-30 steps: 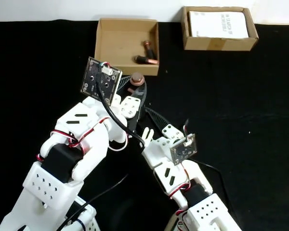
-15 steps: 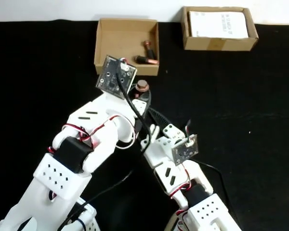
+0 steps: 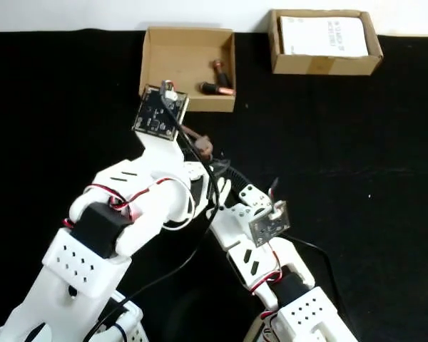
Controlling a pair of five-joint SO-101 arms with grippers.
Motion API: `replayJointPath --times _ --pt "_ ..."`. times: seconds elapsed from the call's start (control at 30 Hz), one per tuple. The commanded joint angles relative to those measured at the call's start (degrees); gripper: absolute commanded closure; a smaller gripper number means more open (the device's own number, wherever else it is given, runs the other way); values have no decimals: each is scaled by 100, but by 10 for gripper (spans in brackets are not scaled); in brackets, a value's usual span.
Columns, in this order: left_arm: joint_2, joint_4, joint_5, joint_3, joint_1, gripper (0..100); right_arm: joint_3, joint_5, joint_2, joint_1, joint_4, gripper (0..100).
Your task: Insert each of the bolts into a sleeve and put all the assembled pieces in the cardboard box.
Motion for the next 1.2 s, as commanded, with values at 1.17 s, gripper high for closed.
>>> replayJointPath --times 1.17 --pt "637 1407 -1319 -1613 -3204 992 -7371 62 5938 1745 989 992"
